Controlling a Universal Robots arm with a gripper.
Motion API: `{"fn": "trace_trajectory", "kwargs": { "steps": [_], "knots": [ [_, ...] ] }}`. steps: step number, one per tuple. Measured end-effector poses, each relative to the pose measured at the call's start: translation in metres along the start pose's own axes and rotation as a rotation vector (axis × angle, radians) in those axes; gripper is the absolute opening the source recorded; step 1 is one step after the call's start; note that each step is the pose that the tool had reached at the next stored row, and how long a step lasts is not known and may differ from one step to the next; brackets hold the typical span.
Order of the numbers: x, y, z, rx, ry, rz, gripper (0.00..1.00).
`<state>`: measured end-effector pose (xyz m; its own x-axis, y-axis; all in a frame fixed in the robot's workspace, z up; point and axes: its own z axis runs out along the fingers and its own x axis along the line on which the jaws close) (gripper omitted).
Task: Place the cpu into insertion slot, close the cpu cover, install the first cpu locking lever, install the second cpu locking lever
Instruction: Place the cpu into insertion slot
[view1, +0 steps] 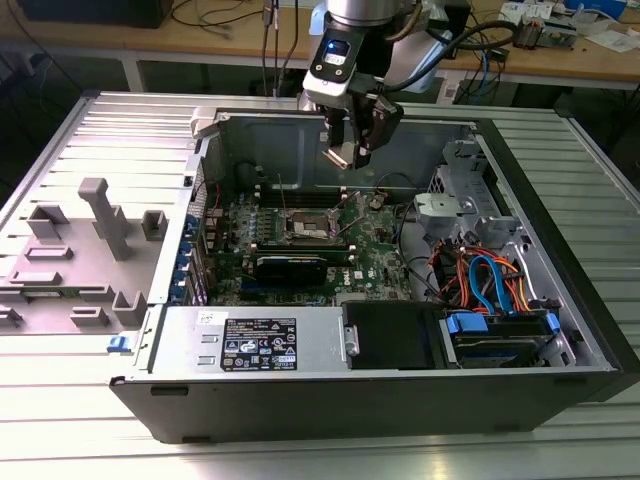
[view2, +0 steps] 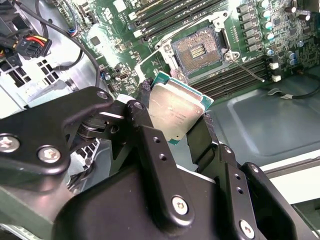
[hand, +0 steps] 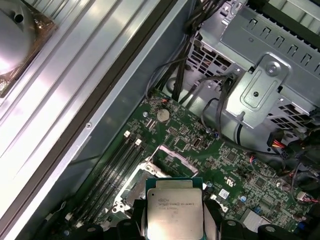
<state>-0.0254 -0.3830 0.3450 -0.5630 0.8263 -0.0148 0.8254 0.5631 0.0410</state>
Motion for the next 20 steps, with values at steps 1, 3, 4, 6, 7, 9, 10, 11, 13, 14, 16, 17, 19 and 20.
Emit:
{"fn": "trace_trajectory", "kwargs": {
  "steps": [1,3,4,6,7,9,10,11,13,14,16,17,19,20],
  "knots": [
    [0.0000,0.0000,0.0001,0.0001,-0.0004,0.012,0.54],
    [0.0000,0.0000,0.0001,0.0003,-0.0008,0.020,0.54],
    [0.0000,0.0000,0.0001,0.0003,-0.0008,0.020,0.54],
    [0.0000,0.0000,0.0001,0.0003,-0.0009,0.023,0.54],
    [0.0000,0.0000,0.0001,0.0003,-0.0009,0.023,0.54],
    [0.0000,0.0000,0.0001,0.0003,-0.0009,0.023,0.54],
    [0.0000,0.0000,0.0001,0.0003,-0.0009,0.023,0.54],
    [0.0000,0.0000,0.0001,0.0003,-0.0009,0.023,0.54],
    [0.0000,0.0000,0.0002,0.0003,-0.0009,0.023,0.54],
    [0.0000,0.0000,0.0001,0.0003,-0.0010,0.023,0.54],
    [0.0000,0.0000,0.0002,0.0003,-0.0009,0.023,0.54],
    [0.0000,0.0000,0.0002,0.0004,-0.0010,0.025,0.54],
    [0.0000,0.0000,0.0010,0.0014,-0.0029,0.047,0.54],
    [0.0001,0.0000,0.0015,0.0019,-0.0039,0.061,0.54]
  ]
}}
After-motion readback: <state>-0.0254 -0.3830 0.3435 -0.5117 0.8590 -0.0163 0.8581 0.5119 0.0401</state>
